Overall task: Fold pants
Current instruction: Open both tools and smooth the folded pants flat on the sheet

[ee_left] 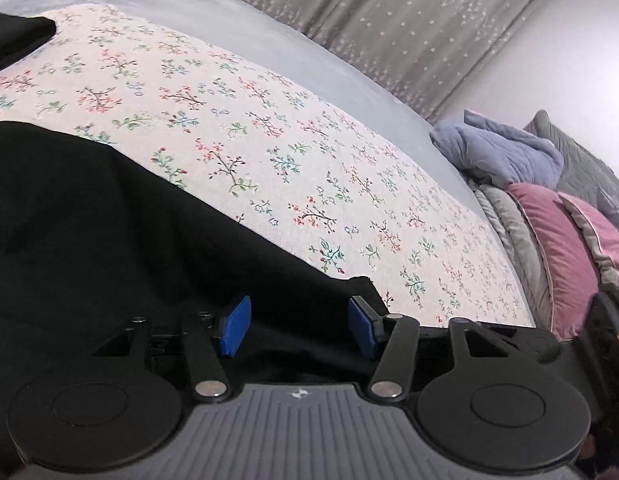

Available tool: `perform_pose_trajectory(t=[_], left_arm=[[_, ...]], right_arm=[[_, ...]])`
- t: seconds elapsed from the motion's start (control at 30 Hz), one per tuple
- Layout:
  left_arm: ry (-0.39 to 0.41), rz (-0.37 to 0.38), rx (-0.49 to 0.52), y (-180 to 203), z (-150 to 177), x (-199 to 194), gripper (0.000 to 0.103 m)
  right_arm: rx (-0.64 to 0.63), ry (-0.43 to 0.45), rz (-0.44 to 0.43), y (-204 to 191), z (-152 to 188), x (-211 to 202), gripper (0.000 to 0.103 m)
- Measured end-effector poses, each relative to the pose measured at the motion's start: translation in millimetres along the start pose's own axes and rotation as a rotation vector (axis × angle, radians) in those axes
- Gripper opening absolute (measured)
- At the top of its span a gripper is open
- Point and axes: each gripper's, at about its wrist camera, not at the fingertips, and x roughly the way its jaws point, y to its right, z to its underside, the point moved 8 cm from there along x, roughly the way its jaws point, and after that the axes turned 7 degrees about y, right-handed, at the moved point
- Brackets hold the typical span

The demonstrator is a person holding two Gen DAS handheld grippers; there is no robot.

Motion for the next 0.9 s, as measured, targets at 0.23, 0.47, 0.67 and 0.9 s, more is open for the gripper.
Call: perform_pose_trajectory(t=[0.23, 0.47, 0.67, 0.9], left_arm=[[-0.097, -0.181, 0.089, -16.4, 28.4, 27.5, 0.036], [-0.093, -0.236, 0.174, -12.1, 31.6, 31.9, 0.035], [-0.090, -0.225, 0.169, -11.5, 33.7, 29.8, 0.035], [-0.089, -0.194, 0.139, -18.4, 30.1, 22.3, 0.035]], right_arm=[[0.008, -0.003, -0.064, -4.0, -5.1, -5.1, 0.081], [0.382, 0.197, -0.140, 73.2, -40.2, -22.5, 0.082], [0.532, 0.098, -0.221, 94.5, -30.2, 32.4, 0.080], [0.540, 0.153, -0.284, 69.5, -39.9, 32.1, 0.038]])
